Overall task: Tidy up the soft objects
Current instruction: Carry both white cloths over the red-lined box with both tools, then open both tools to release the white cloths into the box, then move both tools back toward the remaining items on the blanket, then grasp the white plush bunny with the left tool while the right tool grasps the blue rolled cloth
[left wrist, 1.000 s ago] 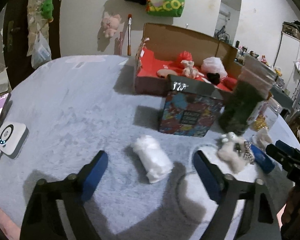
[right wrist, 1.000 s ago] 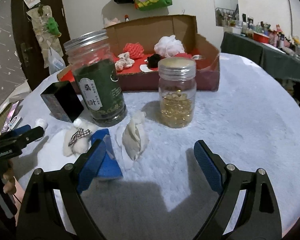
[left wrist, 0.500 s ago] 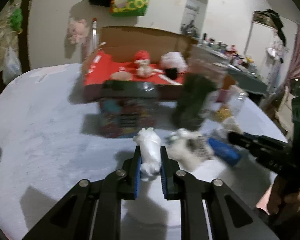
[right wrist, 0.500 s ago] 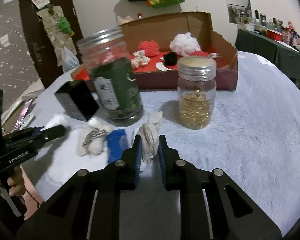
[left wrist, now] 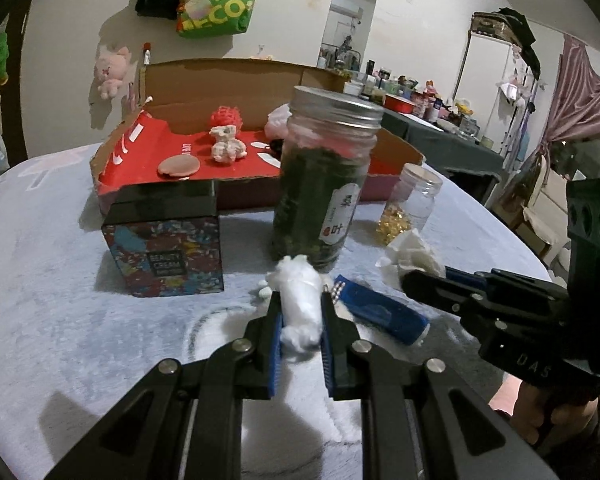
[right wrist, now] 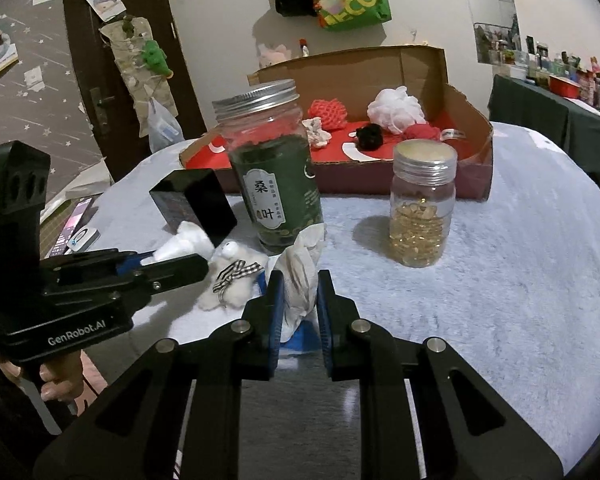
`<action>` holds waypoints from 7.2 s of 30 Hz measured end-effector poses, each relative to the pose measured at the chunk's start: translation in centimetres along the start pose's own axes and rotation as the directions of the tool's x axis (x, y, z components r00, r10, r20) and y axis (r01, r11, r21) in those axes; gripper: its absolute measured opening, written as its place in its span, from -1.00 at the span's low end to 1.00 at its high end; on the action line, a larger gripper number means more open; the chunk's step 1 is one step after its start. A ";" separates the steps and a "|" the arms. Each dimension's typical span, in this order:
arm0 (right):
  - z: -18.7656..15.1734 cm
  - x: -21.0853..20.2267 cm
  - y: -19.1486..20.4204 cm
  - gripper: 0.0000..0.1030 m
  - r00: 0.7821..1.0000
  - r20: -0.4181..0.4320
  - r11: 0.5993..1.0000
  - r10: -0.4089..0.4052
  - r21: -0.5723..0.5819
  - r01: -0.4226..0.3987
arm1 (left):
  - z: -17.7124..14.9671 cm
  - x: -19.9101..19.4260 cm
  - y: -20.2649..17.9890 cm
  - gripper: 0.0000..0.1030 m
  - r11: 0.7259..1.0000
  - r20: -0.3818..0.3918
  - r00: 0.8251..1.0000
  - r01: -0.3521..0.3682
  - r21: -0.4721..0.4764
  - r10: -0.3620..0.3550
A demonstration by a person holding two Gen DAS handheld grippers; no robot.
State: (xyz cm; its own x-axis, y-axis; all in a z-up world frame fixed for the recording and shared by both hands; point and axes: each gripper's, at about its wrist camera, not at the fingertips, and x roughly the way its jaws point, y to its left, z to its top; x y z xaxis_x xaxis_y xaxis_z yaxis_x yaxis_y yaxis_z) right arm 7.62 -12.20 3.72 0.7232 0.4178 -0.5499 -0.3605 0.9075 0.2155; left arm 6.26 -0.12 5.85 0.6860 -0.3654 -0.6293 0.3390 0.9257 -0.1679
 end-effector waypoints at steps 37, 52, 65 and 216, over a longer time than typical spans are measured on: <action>0.0 -1.3 -7.4 -0.70 0.991 -0.071 0.988 -0.110 0.100 0.117 | -0.4 -0.8 9.1 -0.67 0.983 -0.083 0.988 -0.143 -0.111 0.134; 3.0 -0.2 -11.2 -0.70 0.984 -0.105 0.987 -0.141 0.058 0.148 | 2.0 0.9 13.1 -0.67 0.989 -0.103 0.986 -0.139 -0.044 0.134; 9.2 0.4 -11.4 -0.70 0.994 -0.079 0.996 -0.070 -0.062 0.065 | 8.7 0.5 14.1 -0.67 0.999 -0.078 0.997 -0.009 0.040 0.012; 1.3 3.7 -3.3 0.03 0.978 -0.206 0.988 -0.036 -0.153 0.004 | 1.2 4.4 0.4 0.83 0.997 -0.164 0.985 -0.044 0.068 0.054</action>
State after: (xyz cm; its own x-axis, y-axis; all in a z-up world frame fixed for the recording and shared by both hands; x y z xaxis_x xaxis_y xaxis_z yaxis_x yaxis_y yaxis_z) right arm 12.21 -13.58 2.07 0.5989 0.3675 -0.7116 -0.4437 0.8919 0.0873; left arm 10.15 -1.49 3.96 0.5887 -0.2935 -0.7532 0.3517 0.9319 -0.0883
